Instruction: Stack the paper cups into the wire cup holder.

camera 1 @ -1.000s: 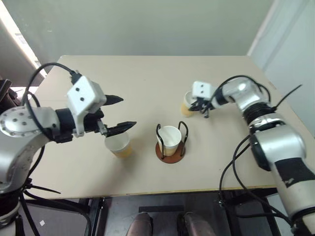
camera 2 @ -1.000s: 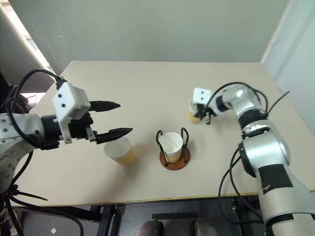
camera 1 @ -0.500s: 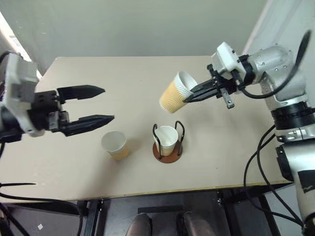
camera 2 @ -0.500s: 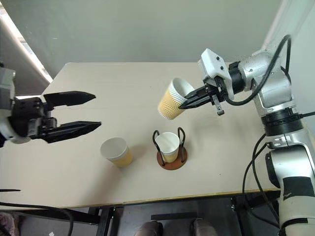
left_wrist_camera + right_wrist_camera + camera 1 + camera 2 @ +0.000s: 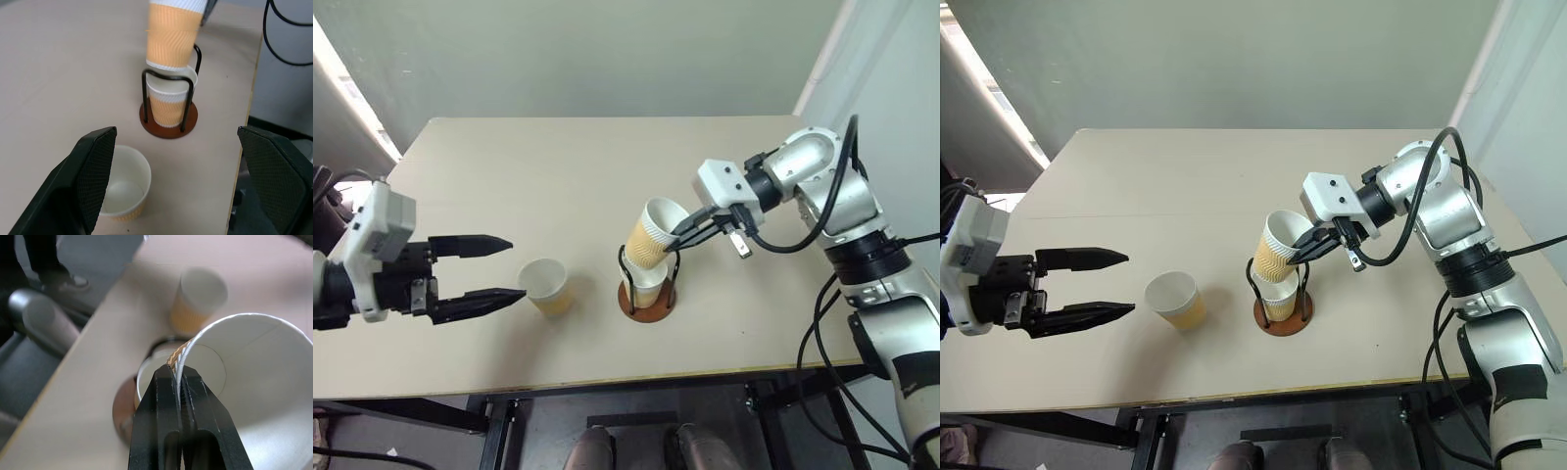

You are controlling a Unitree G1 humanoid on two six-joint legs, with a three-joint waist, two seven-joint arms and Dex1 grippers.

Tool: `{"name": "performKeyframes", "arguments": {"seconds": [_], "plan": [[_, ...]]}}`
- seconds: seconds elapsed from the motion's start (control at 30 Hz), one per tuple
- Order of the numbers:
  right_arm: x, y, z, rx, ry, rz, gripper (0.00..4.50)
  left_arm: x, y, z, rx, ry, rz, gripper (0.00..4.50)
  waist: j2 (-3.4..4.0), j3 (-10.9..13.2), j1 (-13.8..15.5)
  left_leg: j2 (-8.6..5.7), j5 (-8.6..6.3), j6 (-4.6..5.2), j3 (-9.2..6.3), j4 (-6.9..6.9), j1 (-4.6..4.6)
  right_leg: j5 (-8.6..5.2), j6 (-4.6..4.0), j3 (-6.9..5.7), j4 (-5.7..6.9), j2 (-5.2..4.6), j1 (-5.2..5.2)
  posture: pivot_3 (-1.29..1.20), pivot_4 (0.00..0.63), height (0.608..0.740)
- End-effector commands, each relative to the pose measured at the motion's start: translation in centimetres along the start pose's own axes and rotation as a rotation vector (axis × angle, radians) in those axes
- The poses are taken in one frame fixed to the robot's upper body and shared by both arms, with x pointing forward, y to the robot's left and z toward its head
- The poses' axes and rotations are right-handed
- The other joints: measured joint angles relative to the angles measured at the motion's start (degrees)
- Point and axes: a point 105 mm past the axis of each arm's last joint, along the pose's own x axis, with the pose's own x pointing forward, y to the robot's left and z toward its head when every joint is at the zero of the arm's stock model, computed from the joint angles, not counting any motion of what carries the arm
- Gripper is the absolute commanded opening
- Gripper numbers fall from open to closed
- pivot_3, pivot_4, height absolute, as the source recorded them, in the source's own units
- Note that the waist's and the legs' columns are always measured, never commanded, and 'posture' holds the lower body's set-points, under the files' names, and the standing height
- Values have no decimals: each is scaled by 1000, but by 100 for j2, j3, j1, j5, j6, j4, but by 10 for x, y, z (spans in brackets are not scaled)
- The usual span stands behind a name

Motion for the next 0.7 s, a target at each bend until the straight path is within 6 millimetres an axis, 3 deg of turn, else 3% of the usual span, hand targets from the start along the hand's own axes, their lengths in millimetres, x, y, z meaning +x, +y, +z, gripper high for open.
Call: {"name": "performKeyframes", "arguments": {"seconds": [0.03,0.7], "plan": [[-4,-1,0,-35,28,-4,21,-2,-2,5,54,21,10,4258,0,0,-1,0,-2,-2,0,-2,-1,1,1,0,0,0,-2,0,150,740],[-2,11,11,-74,29,60,21,-1,6,-4,62,51,40,4258,0,0,-1,1,-10,-3,-1,-5,-5,0,0,-1,-2,0,-4,0,150,740]]}}
